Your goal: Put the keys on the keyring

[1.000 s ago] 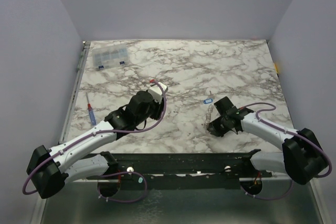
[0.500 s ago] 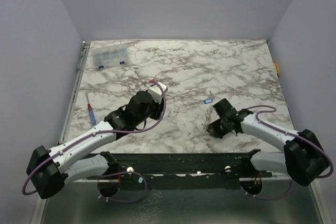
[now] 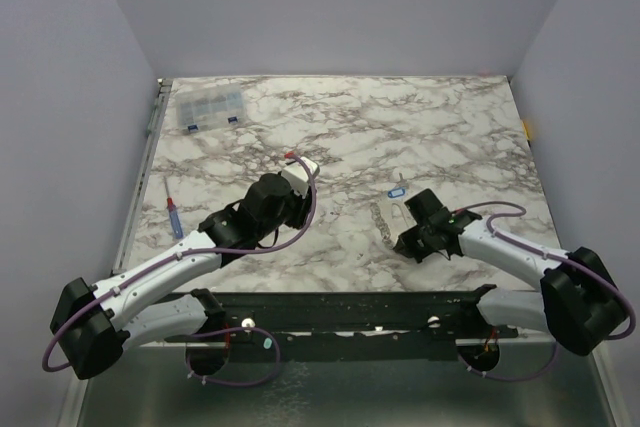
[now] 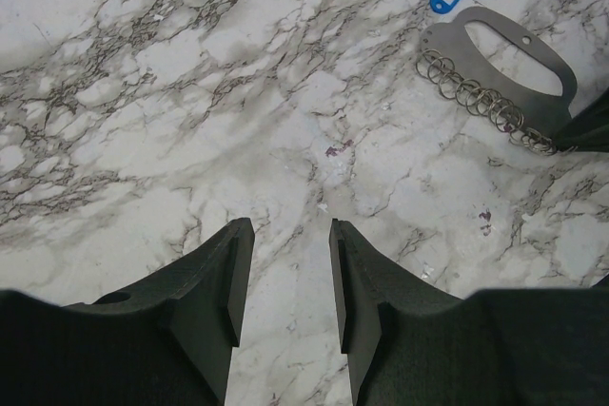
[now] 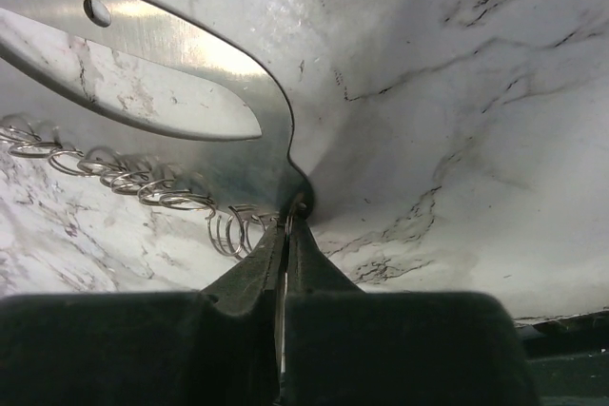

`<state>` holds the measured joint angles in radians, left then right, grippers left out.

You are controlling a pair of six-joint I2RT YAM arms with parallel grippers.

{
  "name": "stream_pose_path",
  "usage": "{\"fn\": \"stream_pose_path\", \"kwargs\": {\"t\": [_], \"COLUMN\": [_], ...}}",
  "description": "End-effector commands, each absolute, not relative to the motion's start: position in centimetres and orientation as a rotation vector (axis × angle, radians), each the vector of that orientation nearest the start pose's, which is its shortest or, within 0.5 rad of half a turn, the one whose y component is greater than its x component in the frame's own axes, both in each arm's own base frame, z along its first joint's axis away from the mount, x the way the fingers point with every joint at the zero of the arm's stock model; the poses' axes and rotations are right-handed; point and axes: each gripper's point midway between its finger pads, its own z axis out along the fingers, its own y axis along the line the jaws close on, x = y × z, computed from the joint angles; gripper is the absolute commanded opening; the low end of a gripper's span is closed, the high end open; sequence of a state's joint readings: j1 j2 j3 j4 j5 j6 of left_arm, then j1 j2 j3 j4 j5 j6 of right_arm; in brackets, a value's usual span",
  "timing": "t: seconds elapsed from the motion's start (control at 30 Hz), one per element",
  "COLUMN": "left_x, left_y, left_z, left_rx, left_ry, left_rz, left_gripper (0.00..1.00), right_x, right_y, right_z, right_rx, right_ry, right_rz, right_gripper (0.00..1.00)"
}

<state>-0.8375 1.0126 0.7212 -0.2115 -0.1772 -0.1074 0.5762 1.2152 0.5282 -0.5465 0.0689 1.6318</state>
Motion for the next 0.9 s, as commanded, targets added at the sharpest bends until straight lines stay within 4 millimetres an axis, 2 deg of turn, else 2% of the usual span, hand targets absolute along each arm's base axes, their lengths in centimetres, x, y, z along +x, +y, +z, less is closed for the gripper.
{"fn": "stream_pose_path", "kwargs": {"t": [0.0,0.1,0.33,0.6,0.87], "left_x": [24.1,24.1,23.2,20.7,19.2], "left_y": [-21.8,-21.8,-22.9,-25.5,-26.8], "left_z": [16.4,16.4,17.4,20.3,23.4], "left_rx": [0.636,0.639,0.699,0.787,0.807], "left_ry": [1.992,1.99,1.946,1.791,1.603], "left_rz": [-0.354,-0.353,-0.445,-0.69,-0.835], "left_gripper": [0.45,0.45,0.45,0.45,0.45], "right_x": [18.1,18.9,20.5,22.1,23.7], "right_y": [13.9,13.9,14.7,16.6,18.4], "right_z": [0.6,1.6,6.2,11.4,16.0], "right_rx": [1.427,1.361,1.213,1.038,0.876], "right_ry": [2.479,2.468,2.42,2.378,2.329], "right_rz": [0.293,0.316,0.45,0.629,0.759], "right_gripper": [0.01,0.01,0.01,0.01,0.01]}}
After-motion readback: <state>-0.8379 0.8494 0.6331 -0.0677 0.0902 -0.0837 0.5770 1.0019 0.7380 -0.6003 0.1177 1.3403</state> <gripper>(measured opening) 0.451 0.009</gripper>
